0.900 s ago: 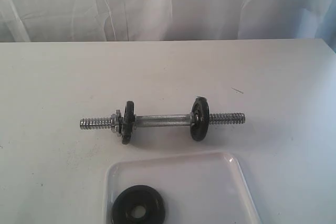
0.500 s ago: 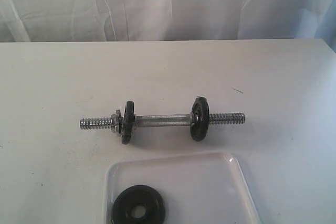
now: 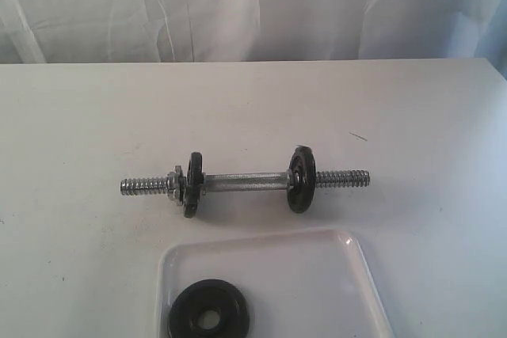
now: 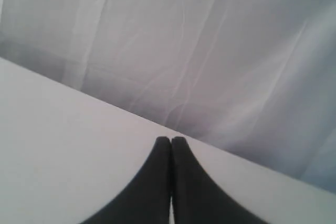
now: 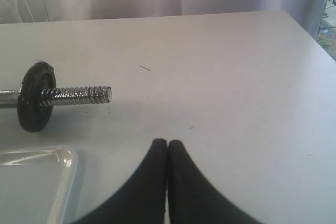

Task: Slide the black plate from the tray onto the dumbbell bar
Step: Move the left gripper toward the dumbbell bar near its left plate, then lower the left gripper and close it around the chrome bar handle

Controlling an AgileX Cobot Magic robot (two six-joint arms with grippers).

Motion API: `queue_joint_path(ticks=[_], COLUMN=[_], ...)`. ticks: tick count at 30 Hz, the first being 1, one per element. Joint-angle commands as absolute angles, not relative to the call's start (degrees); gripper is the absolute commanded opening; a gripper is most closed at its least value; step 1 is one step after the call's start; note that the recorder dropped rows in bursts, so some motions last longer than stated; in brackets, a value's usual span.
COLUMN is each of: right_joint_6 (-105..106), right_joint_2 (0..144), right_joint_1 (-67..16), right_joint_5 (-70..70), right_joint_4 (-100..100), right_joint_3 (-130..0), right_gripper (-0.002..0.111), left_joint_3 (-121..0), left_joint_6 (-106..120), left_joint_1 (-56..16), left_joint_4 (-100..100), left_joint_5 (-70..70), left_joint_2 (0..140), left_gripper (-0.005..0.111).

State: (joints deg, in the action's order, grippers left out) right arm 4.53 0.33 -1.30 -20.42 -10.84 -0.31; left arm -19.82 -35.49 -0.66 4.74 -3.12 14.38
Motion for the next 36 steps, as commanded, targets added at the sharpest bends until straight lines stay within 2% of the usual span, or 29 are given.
queue_joint_path(ticks=[1, 6, 12, 17, 20, 23, 26, 29, 31, 33, 36], right_joint_6=[4.26, 4.26, 4.26, 4.26, 4.26, 4.26, 4.26, 4.26, 4.26, 4.26, 4.26], right_joint_2=[0.0, 0.0, 0.0, 0.0, 0.0, 0.0, 0.0, 0.0, 0.0, 0.0, 0.0], right_joint_1=[-0.95, -0.95, -0.95, -0.95, -0.95, -0.95, -0.95, -0.95, -0.95, -0.95, -0.95], right_joint_5=[-19.6, -19.6, -19.6, -19.6, -19.6, -19.6, -19.6, -19.6, -19.6, -19.6, -19.6], right_joint_4=[-10.7, -10.7, -10.7, -10.7, -10.7, -10.7, -10.7, -10.7, -10.7, -10.7, -10.7], right_joint_3=[0.0, 0.0, 0.0, 0.0, 0.0, 0.0, 0.0, 0.0, 0.0, 0.0, 0.0], right_gripper=[0.0, 0.0, 0.0, 0.0, 0.0, 0.0, 0.0, 0.0, 0.0, 0.0, 0.0], left_joint_3=[-35.35, -50.87, -65.55, -74.04, -78.49, -81.86, -83.95, -85.47, -86.54, -87.44, -88.44], left_joint_6=[-35.09, -19.91, 4.67, 24.95, 38.69, 48.47, 51.37, 51.37, 51.0, 51.4, 51.79], left_joint_1=[-1.96, -13.21, -27.33, -30.12, -30.36, -30.36, -30.4, -30.4, -30.54, -31.54, -34.15], left_joint_4=[20.91, 24.69, 18.28, 4.65, -7.91, -17.32, -19.74, -19.74, -19.74, -18.37, -14.34], left_joint_5=[1.51, 7.86, 21.83, 30.0, 39.59, 46.96, 48.19, 46.85, 46.08, 45.83, 45.71], left_joint_2=[32.51, 53.11, 72.53, 82.73, 87.16, 90.65, 93.47, 95.79, 97.58, 99.55, 102.34], left_gripper=[0.0, 0.0, 0.0, 0.0, 0.001, 0.013, 0.037, 0.069, 0.083, 0.091, 0.093])
